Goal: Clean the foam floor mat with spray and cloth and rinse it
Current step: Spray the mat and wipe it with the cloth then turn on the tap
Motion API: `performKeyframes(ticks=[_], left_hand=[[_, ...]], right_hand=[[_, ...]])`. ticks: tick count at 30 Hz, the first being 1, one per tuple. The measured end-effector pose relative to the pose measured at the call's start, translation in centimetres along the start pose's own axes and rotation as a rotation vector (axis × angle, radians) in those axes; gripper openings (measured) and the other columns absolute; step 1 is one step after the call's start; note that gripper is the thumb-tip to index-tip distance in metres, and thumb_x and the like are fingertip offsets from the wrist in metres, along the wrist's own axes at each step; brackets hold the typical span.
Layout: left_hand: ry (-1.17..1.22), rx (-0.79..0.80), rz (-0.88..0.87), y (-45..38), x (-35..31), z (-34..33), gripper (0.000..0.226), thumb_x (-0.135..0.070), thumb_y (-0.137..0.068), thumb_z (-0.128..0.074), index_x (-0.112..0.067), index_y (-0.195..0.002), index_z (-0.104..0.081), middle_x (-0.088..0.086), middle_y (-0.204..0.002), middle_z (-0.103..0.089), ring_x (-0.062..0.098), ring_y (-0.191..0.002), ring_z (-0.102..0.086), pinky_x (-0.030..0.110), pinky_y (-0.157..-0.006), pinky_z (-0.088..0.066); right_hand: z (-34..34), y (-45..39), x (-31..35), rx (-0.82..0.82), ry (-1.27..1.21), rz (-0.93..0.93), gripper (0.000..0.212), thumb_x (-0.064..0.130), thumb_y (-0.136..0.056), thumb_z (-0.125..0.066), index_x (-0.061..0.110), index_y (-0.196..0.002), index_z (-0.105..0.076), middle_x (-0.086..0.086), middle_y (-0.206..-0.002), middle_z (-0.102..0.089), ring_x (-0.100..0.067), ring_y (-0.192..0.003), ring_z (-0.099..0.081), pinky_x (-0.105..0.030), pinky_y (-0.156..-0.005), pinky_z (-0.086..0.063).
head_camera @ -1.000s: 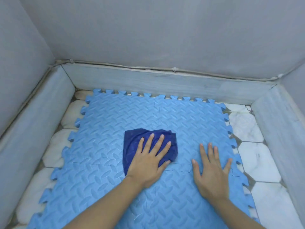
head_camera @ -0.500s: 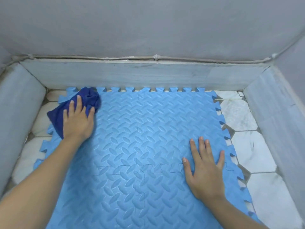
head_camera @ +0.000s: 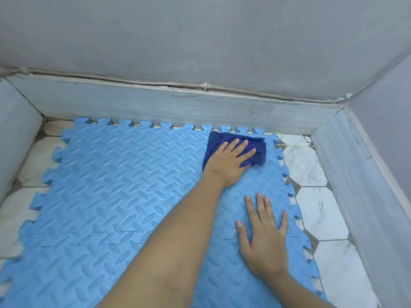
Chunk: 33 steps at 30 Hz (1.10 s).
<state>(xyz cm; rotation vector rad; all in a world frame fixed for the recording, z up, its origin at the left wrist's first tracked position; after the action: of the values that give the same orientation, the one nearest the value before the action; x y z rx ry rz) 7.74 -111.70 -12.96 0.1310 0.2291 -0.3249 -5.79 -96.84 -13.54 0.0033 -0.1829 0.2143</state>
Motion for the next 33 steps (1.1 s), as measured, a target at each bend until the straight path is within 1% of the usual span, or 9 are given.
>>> performKeyframes(ticks=[5, 9, 12, 15, 18, 21, 25, 28, 33], left_hand=[[-0.019, -0.18, 0.446, 11.3, 19.2, 2.8, 0.056, -0.045, -0.099, -0.024, -0.025, -0.15, -0.02, 0.004, -0.159, -0.014, 0.025, -0.146, -0.012, 0.041, -0.116, -0.005], [-0.004, -0.204, 0.662, 20.0, 23.3, 3.6, 0.056, -0.036, -0.099, -0.029, -0.005, -0.145, -0.032, 0.011, -0.156, -0.023, 0.034, -0.144, -0.018, 0.045, -0.116, -0.005], [-0.03, -0.15, 0.5, 23.1, 16.8, 2.2, 0.065, -0.047, -0.095, -0.017, -0.008, -0.141, -0.042, 0.005, -0.156, -0.025, 0.029, -0.143, -0.021, 0.026, -0.113, 0.009], [-0.093, 0.032, 0.072, 28.0, 6.5, -0.9, 0.057, -0.048, -0.097, -0.022, -0.014, -0.126, -0.059, 0.0, -0.157, -0.021, 0.022, -0.145, -0.019, 0.036, -0.117, -0.009], [-0.119, 0.088, -0.211, 29.2, 4.5, -1.3, 0.055, -0.045, -0.091, -0.036, -0.03, -0.144, -0.038, 0.0, -0.156, -0.028, 0.023, -0.141, -0.028, 0.042, -0.112, -0.019], [-0.136, -0.012, 0.033, 24.4, 9.9, -0.5, 0.058, -0.052, -0.094, -0.026, -0.035, -0.148, -0.024, 0.002, -0.153, -0.033, 0.031, -0.14, -0.031, 0.041, -0.114, -0.013], [-0.071, -0.062, 0.345, 21.1, 12.9, 0.2, 0.061, -0.059, -0.091, -0.014, -0.04, -0.149, -0.016, -0.004, -0.16, -0.012, 0.028, -0.147, -0.007, 0.041, -0.117, -0.004], [-0.058, -0.072, 0.308, 24.7, 10.6, -0.2, 0.058, -0.056, -0.093, -0.013, -0.041, -0.149, -0.011, -0.006, -0.16, -0.009, 0.022, -0.148, -0.004, 0.037, -0.118, -0.003], [-0.135, 0.033, -0.038, 39.6, 2.1, -2.8, 0.062, -0.053, -0.094, -0.036, -0.033, -0.15, -0.018, 0.001, -0.159, -0.018, 0.028, -0.145, -0.019, 0.042, -0.113, -0.017]], right_hand=[[0.0, 0.2, 0.3, 0.011, 0.002, -0.013, 0.062, 0.05, -0.097, -0.027, 0.026, -0.154, -0.029, 0.0, -0.163, -0.02, -0.015, -0.151, -0.011, -0.056, -0.119, -0.001], [0.1, 0.1, 0.5, 0.03, 0.02, -0.032, 0.064, 0.052, -0.097, -0.023, 0.024, -0.154, -0.029, -0.002, -0.163, -0.018, -0.018, -0.152, -0.011, -0.057, -0.119, -0.001], [0.1, 0.0, 0.5, 0.038, 0.027, -0.037, 0.063, 0.051, -0.097, -0.023, 0.024, -0.154, -0.028, -0.003, -0.164, -0.017, -0.019, -0.152, -0.011, -0.059, -0.119, -0.001], [0.1, 0.1, 0.4, 0.044, 0.031, -0.036, 0.064, 0.052, -0.097, -0.022, 0.024, -0.154, -0.027, -0.003, -0.164, -0.017, -0.019, -0.152, -0.011, -0.059, -0.119, 0.0], [0.2, 0.2, 0.4, 0.044, 0.023, -0.05, 0.065, 0.053, -0.096, -0.021, 0.024, -0.154, -0.025, -0.003, -0.164, -0.015, -0.018, -0.152, -0.008, -0.058, -0.119, 0.002], [-0.1, 0.2, 0.4, 0.054, 0.016, -0.041, 0.065, 0.053, -0.096, -0.021, 0.025, -0.155, -0.023, -0.002, -0.165, -0.013, -0.018, -0.152, -0.006, -0.057, -0.118, 0.004], [0.0, 0.1, 0.4, 0.054, 0.001, -0.06, 0.065, 0.053, -0.096, -0.022, 0.027, -0.155, -0.022, -0.001, -0.165, -0.014, -0.017, -0.152, -0.006, -0.057, -0.119, 0.004], [0.0, 0.1, 0.3, 0.052, -0.004, -0.058, 0.065, 0.054, -0.096, -0.021, 0.027, -0.155, -0.022, -0.001, -0.165, -0.015, -0.016, -0.152, -0.006, -0.056, -0.119, 0.005], [0.1, 0.2, 0.5, 0.052, -0.001, -0.055, 0.059, 0.05, -0.1, -0.026, 0.025, -0.155, -0.023, -0.003, -0.164, -0.015, -0.018, -0.152, -0.007, -0.058, -0.118, 0.004]])
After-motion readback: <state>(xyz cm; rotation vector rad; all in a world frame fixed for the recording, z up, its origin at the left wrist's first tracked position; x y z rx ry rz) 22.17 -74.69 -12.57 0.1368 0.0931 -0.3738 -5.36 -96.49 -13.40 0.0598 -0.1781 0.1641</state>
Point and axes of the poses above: each hand's wrist, its own y-axis away from the middle knuckle, its own z-axis out of the back of the hand, x = y × z, the point moved 4 cm from there along -y, towards the middle knuckle
